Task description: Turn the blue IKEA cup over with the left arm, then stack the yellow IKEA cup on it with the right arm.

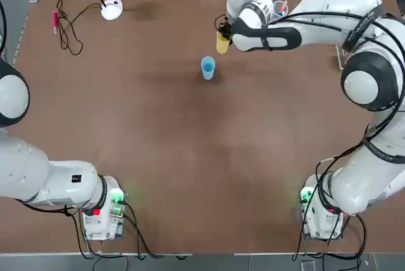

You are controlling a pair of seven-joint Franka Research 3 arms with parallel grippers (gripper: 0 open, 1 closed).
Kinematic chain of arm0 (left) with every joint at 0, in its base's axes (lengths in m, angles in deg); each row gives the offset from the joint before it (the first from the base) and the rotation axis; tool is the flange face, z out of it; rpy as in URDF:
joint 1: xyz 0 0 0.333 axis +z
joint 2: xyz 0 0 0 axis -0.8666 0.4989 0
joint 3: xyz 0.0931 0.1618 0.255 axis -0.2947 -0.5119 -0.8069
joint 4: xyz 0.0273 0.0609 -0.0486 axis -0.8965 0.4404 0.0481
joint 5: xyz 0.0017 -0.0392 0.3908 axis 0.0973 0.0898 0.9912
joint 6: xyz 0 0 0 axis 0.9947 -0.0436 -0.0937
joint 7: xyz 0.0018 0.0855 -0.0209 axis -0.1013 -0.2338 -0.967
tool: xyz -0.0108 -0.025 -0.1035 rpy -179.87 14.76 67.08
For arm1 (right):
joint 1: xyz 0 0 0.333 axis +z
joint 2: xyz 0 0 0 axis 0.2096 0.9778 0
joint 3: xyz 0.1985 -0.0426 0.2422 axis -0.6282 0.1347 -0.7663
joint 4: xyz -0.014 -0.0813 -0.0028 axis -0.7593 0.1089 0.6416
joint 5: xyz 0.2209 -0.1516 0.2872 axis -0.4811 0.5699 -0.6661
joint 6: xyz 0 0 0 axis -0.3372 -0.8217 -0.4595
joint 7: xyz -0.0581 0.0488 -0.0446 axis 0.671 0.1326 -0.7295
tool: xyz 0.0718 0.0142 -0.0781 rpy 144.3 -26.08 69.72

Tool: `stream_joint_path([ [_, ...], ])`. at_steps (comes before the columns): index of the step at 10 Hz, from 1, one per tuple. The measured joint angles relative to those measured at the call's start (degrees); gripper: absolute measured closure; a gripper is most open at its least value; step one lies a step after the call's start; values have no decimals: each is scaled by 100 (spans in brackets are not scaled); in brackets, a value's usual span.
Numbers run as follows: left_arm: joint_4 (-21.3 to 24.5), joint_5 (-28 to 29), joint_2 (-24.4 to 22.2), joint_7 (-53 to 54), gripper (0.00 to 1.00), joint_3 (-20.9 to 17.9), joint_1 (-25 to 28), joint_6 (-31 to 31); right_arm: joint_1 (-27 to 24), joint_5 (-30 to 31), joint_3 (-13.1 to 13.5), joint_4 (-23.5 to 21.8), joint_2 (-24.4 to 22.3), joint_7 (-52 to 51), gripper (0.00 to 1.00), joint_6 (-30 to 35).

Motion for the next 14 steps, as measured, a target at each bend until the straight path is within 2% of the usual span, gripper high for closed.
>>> stream_joint_path([
  [3,0,0,0,0,1,0,0,0,100,296,-239,36,103,529,92,27],
  [7,0,0,0,0,1,1,0,0,172,448,-290,134,390,855,92,21],
  [10,0,0,0,0,1,2,0,0,178,453,-337,394,458,934,92,136],
  [14,0,0,0,0,1,-3,2,0,185,530,-375,429,672,1048,92,138],
])
